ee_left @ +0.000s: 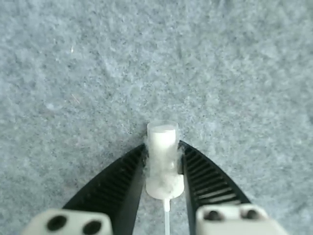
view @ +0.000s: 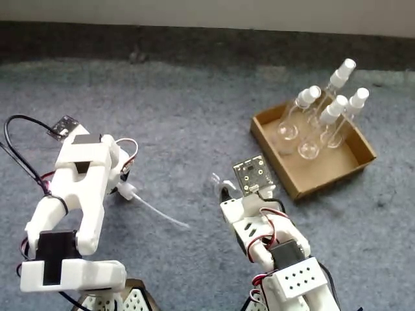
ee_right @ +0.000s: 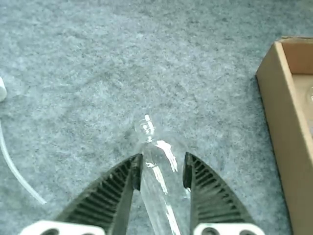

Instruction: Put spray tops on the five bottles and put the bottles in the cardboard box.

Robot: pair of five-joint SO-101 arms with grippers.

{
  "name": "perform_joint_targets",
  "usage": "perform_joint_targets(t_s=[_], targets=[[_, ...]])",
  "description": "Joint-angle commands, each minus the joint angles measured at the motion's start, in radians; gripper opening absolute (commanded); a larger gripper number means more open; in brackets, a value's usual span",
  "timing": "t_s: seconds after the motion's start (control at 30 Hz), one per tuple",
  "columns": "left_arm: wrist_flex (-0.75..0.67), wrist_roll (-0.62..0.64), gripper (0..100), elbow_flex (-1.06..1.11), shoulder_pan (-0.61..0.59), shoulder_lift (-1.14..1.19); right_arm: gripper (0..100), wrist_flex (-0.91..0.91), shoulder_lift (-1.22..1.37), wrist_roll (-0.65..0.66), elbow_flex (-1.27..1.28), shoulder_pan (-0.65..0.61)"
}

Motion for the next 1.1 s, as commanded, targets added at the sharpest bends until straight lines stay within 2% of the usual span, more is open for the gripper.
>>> perform_joint_targets(t_s=[0.0,0.27,0.47,0.57,0.7,0.93,1.07], targets=[[0.009,0.0,5,0.024,0.061,-0.03,10.9,-0.028,-0.012,-0.002,-0.01,0.01],[0.011,0.0,7,0.039,0.104,-0.03,10.9,-0.028,-0.012,-0.002,-0.01,0.01],[0.008,-0.06,29,0.039,0.107,-0.03,10.9,-0.028,-0.012,-0.002,-0.01,0.01],[0.008,-0.069,33,0.039,0.104,-0.03,10.9,-0.028,-0.012,-0.002,-0.01,0.01],[0.008,-0.069,27,0.039,0.105,-0.03,10.9,-0.028,-0.012,-0.002,-0.01,0.012],[0.008,-0.071,0,0.038,0.102,-0.03,10.9,-0.028,-0.012,-0.002,-0.01,0.012],[0.008,-0.074,4,0.03,0.102,-0.033,10.9,-0.028,-0.012,-0.002,-0.01,0.012]])
